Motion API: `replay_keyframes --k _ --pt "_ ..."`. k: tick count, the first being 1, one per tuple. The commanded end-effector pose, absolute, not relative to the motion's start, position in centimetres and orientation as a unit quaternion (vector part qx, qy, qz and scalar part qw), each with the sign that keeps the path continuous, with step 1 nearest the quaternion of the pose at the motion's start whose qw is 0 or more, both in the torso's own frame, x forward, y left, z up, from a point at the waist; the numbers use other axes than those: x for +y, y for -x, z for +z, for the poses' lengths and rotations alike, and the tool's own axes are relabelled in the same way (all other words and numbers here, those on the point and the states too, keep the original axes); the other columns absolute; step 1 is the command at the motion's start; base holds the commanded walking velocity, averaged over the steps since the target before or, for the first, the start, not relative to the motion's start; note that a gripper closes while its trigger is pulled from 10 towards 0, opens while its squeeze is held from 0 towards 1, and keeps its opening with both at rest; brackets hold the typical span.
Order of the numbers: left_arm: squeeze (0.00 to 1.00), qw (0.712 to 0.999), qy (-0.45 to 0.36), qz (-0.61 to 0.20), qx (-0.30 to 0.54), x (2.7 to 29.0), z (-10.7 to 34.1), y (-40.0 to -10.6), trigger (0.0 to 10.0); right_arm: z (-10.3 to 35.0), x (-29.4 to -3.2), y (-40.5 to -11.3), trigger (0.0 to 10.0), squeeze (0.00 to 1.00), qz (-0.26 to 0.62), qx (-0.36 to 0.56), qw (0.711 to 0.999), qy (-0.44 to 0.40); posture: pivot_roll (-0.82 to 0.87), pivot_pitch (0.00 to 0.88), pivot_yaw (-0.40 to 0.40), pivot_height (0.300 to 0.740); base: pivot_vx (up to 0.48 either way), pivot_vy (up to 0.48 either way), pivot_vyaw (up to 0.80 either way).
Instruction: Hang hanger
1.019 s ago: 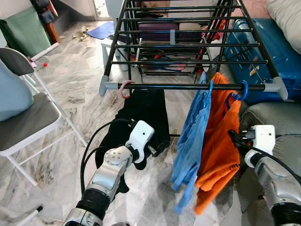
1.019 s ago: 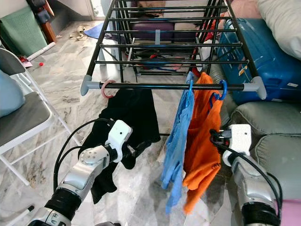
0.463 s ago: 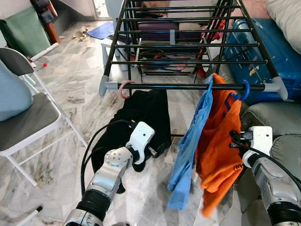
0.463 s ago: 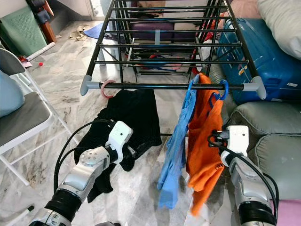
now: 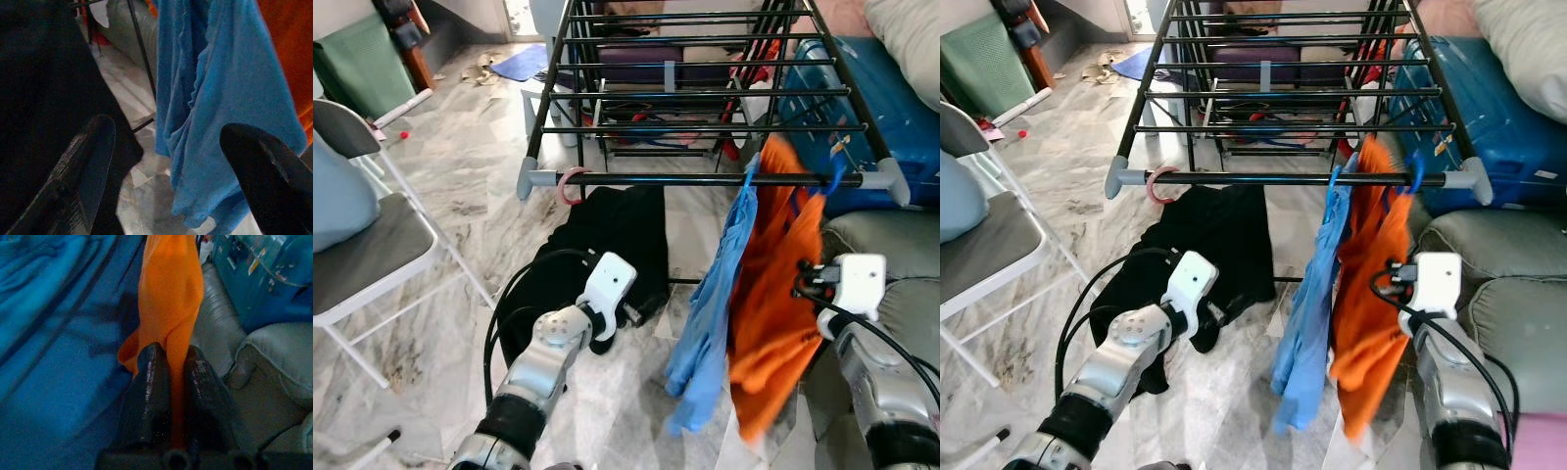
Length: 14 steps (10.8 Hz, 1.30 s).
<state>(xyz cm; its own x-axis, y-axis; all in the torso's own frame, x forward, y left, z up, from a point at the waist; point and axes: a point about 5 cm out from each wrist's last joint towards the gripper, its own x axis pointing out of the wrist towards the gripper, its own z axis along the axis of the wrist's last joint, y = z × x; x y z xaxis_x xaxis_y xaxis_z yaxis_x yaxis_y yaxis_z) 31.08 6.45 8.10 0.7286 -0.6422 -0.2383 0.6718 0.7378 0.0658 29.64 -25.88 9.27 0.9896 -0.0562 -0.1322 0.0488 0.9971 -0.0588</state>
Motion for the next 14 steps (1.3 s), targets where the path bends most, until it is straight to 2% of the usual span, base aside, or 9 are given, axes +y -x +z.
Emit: replay_keyframes --k 1,2,3,5,7,9,12,14 --pt "0.0 0.935 -0.074 -0.336 0.089 7.1 8.6 -31.8 10.0 11.4 -25.7 -29.2 0.0 0.0 -0.044 0.014 0.998 0.036 0.01 0.047 0.012 0.74 0.0 0.0 0.0" --pt "0.0 0.938 -0.079 -0.329 0.078 7.2 8.8 -32.2 10.0 11.8 -25.6 -28.3 0.0 0.0 -0.059 0.003 0.998 0.035 0.0 0.039 0.007 0.74 0.0 0.0 0.0" --pt "0.0 0.945 -0.086 -0.307 0.078 7.7 8.7 -32.4 10.0 11.6 -25.3 -26.8 10.0 0.0 -0.08 0.004 0.996 0.031 -0.01 0.029 -0.001 0.74 0.0 0.0 0.0" --pt "0.0 0.95 -0.105 -0.282 0.085 9.1 8.0 -32.5 10.0 10.6 -22.5 -22.9 10.0 0.0 -0.09 0.012 0.996 0.009 -0.02 0.015 -0.008 0.74 0.0 0.0 0.0" --pt "0.0 0.955 -0.112 -0.26 0.092 9.7 7.8 -32.6 10.0 9.3 -20.0 -20.8 10.0 0.0 -0.092 0.032 0.995 -0.016 -0.03 0.0 -0.011 0.74 0.0 0.0 0.0" --pt "0.0 0.957 -0.106 -0.258 0.087 9.5 8.0 -32.6 10.0 9.4 -18.5 -20.7 10.0 0.0 -0.094 0.036 0.995 -0.03 -0.03 0.003 -0.015 0.74 0.0 0.0 0.0" --pt "0.0 0.959 -0.101 -0.253 0.085 8.9 8.1 -32.6 10.0 9.9 -18.4 -21.4 10.0 0.0 -0.097 0.031 0.994 -0.027 -0.04 0.01 -0.025 0.74 0.0 0.0 0.0" --pt "0.0 0.958 -0.104 -0.253 0.086 8.7 7.9 -32.3 10.0 10.0 -18.5 -21.7 10.0 0.0 -0.093 0.034 0.995 -0.022 -0.04 0.016 -0.029 0.74 -0.264 0.0 0.0"
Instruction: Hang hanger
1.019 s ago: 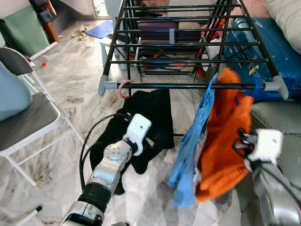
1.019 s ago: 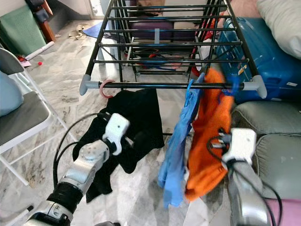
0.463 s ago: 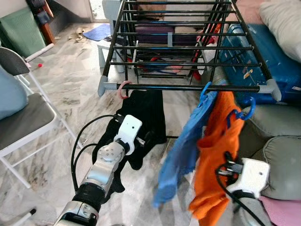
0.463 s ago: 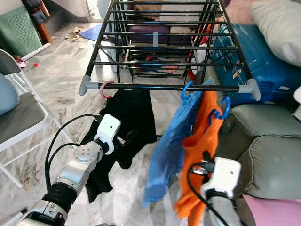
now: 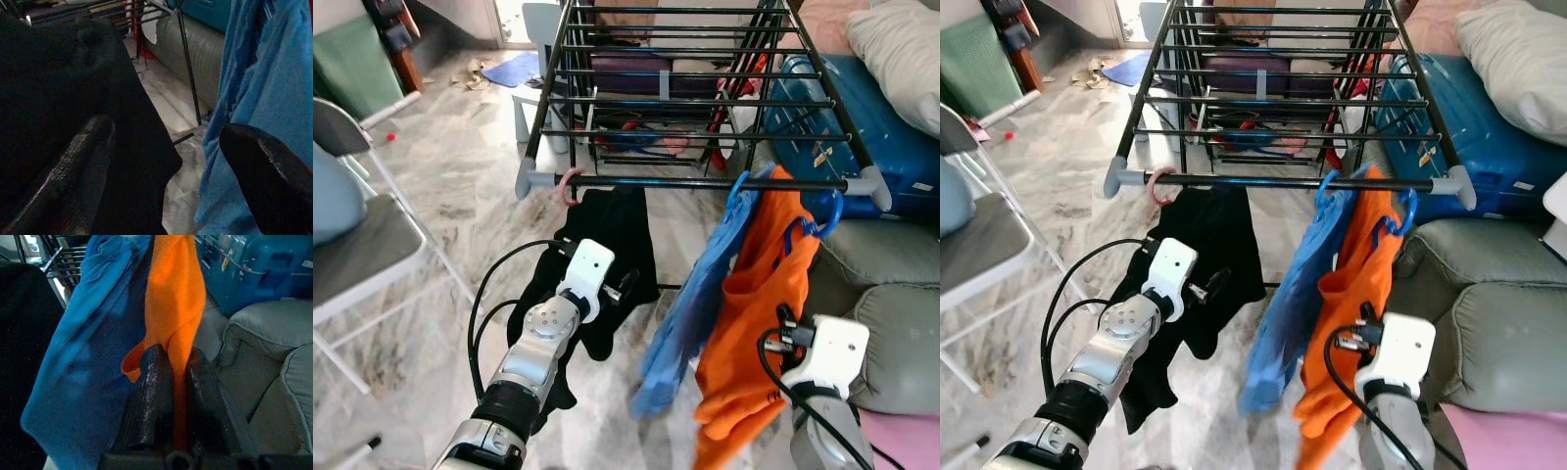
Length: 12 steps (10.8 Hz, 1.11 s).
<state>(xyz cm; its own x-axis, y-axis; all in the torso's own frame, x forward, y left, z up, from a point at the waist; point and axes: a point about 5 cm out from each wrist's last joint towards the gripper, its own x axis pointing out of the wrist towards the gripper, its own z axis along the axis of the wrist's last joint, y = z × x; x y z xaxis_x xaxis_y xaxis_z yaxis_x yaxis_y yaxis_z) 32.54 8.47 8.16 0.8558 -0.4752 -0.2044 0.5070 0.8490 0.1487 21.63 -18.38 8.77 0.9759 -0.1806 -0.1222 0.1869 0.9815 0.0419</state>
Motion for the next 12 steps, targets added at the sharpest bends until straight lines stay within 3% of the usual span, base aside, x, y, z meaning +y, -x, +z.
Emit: replay_keyframes --k 1,12 --pt "0.0 0.957 -0.105 -0.255 0.088 8.51 7.69 -32.19 10.0 9.91 -18.49 -21.77 10.0 0.0 -0.093 0.037 0.995 -0.021 -0.05 0.017 -0.031 0.74 -0.266 0.0 0.0" --pt "0.0 0.954 -0.14 -0.256 0.065 8.49 8.11 -32.19 10.0 9.38 -18.34 -21.85 10.0 0.0 -0.098 0.057 0.993 -0.031 -0.02 0.019 -0.025 0.74 -0.295 0.0 0.0"
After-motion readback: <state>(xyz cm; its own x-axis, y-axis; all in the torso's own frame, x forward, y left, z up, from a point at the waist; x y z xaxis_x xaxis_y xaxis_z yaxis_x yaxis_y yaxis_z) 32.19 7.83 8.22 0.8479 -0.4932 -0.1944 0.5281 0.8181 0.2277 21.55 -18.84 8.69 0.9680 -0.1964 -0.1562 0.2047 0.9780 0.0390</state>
